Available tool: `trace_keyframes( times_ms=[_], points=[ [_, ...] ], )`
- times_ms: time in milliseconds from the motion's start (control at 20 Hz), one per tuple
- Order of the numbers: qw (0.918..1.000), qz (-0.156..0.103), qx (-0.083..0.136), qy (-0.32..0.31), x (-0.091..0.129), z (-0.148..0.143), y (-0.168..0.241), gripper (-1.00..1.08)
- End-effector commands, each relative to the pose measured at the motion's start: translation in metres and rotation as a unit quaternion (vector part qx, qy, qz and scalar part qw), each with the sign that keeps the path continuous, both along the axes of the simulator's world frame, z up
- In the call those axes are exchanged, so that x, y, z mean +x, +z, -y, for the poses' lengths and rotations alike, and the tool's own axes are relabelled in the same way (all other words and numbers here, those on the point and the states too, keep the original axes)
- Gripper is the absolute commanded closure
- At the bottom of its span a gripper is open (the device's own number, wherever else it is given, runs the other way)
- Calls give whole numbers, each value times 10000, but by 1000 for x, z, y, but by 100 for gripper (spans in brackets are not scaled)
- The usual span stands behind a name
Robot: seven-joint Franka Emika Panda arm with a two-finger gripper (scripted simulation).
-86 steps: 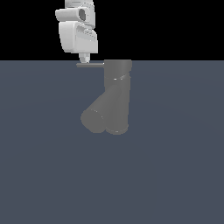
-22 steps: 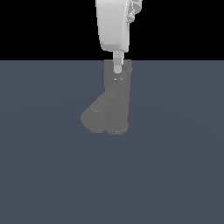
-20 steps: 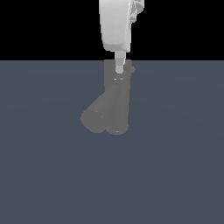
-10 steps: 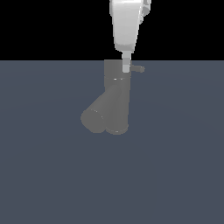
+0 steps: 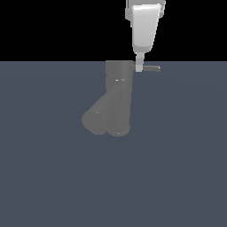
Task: Turn on the faucet by rotating a designated handle.
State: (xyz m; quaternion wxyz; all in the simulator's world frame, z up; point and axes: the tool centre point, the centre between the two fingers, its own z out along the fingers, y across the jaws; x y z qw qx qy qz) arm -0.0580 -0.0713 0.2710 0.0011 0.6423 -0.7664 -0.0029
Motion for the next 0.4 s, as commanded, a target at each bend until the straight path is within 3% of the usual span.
trace_keyframes(
  times_ms=[0, 350],
  points=[
    [9997, 29, -18, -248, 4, 35, 0, 108],
    [9996, 27, -16, -296, 15, 57, 0, 108]
  ],
)
